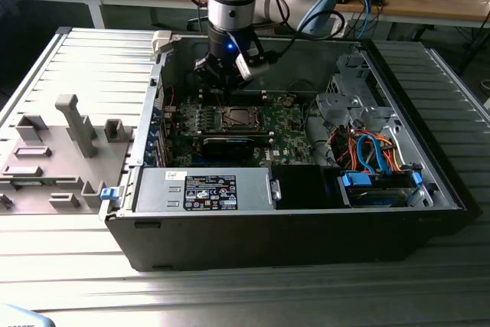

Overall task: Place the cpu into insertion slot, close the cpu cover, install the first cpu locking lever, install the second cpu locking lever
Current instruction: 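Install the first cpu locking lever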

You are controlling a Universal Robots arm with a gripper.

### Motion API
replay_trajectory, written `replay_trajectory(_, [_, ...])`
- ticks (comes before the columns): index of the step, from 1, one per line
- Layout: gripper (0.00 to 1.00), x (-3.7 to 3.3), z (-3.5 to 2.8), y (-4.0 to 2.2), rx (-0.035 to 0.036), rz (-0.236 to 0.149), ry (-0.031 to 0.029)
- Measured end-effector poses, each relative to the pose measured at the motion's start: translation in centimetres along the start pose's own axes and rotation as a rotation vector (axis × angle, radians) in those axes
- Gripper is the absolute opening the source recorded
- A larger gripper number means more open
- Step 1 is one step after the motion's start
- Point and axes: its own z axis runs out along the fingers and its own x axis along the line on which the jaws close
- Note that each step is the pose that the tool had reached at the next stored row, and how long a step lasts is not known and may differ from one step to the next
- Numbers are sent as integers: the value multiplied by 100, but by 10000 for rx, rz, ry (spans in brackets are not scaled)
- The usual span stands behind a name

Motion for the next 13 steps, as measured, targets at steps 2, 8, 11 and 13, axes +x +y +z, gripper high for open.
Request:
replay_trajectory(2, [11, 5, 0, 0, -1, 1, 0])
replay_trajectory(8, [11, 30, 0, 0, 0, 1, 0])
replay_trajectory(11, [11, 38, 0, 0, 0, 0, 0])
replay_trajectory(13, [11, 42, 0, 0, 0, 0, 0])
